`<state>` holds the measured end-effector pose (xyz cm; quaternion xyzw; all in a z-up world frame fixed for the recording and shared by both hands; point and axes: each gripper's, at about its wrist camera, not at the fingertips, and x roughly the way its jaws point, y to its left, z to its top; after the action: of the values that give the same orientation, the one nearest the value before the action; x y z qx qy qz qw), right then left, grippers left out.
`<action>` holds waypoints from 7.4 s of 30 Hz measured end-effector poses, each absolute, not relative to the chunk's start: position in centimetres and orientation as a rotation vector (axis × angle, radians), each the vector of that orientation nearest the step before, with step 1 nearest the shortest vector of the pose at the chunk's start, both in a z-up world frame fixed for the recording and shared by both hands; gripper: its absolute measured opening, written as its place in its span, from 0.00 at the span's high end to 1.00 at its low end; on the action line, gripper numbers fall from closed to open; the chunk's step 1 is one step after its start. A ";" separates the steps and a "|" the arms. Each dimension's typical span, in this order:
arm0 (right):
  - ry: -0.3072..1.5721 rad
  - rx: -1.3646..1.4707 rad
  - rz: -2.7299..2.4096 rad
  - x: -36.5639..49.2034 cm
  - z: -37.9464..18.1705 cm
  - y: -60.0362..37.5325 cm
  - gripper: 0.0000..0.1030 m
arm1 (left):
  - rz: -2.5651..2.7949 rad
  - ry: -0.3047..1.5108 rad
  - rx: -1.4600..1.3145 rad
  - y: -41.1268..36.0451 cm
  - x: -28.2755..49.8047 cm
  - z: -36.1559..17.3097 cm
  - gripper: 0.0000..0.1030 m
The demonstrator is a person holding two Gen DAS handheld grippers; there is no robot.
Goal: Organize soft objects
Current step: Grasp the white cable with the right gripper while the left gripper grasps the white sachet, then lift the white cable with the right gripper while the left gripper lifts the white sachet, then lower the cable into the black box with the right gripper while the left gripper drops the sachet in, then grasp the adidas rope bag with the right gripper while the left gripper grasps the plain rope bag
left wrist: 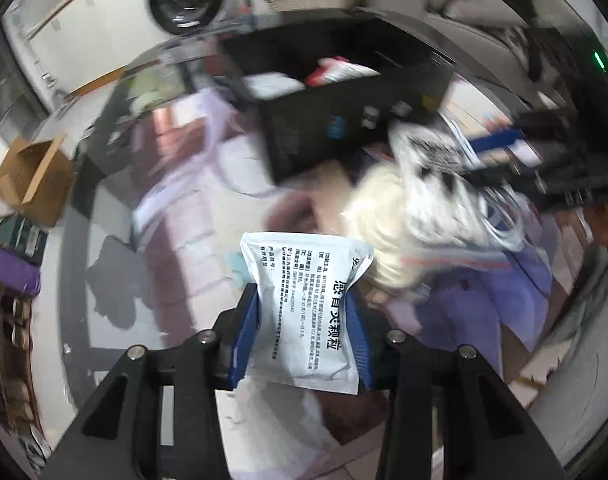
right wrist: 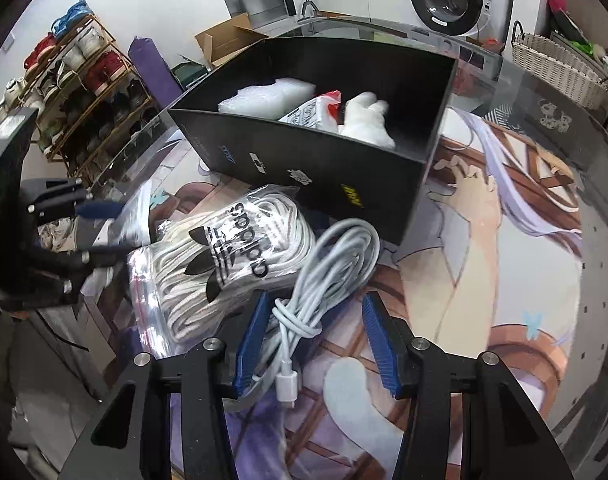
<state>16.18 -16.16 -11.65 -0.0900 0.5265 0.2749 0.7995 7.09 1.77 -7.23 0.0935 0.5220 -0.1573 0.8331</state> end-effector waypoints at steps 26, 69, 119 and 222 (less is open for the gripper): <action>1.147 -0.491 0.559 15.4 -11.6 -14.5 0.70 | -0.205 1.082 0.184 1.8 10.5 -8.9 0.35; 0.345 -0.227 0.651 7.2 2.4 -17.2 0.87 | -0.204 0.370 0.081 3.8 3.3 2.1 0.72; 0.159 -0.128 0.586 13.7 6.2 -13.9 0.87 | -0.228 0.215 -0.071 1.8 9.7 7.4 0.72; 1.120 -0.190 0.525 15.0 -10.0 -10.5 0.39 | -0.247 0.956 0.228 -0.6 6.9 -5.8 0.43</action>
<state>15.01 -10.48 -10.01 -0.0888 0.5240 0.2458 0.8106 6.90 -0.60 -5.79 0.1093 0.4580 -0.1184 0.8742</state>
